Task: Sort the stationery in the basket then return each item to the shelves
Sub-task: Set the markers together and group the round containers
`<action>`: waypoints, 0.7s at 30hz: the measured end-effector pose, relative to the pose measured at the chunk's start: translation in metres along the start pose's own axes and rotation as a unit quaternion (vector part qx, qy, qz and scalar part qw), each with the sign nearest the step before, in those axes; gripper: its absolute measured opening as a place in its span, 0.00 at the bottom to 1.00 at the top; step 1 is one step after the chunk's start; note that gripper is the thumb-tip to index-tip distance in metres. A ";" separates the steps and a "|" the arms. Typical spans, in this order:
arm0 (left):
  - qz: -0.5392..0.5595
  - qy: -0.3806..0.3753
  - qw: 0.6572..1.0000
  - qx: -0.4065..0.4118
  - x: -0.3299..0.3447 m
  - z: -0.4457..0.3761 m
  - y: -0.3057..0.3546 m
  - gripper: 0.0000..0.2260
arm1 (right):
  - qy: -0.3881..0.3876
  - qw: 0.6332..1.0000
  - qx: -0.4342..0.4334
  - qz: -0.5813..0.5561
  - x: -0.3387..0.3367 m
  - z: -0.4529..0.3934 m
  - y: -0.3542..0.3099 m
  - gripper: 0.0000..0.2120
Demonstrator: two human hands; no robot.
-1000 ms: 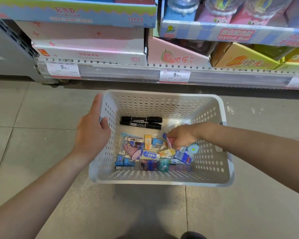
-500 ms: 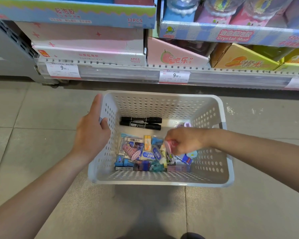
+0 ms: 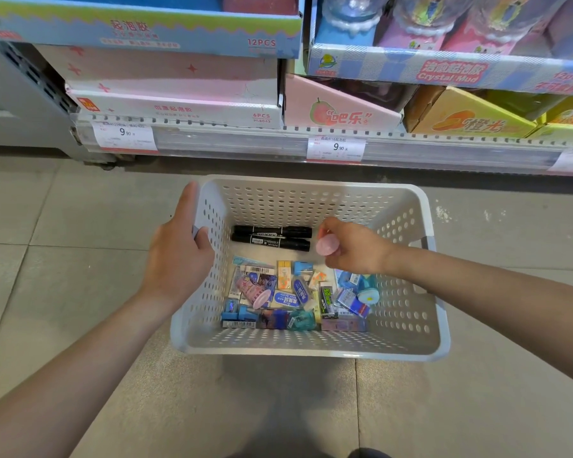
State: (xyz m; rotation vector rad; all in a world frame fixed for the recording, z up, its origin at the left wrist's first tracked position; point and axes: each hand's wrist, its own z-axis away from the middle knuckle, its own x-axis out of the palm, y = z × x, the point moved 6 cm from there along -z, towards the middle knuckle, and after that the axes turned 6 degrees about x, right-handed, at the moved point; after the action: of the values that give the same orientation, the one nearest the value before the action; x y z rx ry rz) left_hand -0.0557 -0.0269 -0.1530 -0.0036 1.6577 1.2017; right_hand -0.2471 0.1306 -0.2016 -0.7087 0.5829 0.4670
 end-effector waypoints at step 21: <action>-0.018 0.011 1.000 0.021 -0.001 -0.001 0.000 0.29 | 0.199 0.894 -0.050 0.398 0.015 -0.027 -0.019 0.21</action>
State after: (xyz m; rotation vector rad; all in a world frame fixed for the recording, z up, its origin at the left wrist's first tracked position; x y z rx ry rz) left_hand -0.0555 -0.0284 -0.1521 -0.0194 1.6949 1.1427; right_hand -0.2340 0.1017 -0.2195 -0.6444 1.2564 1.1343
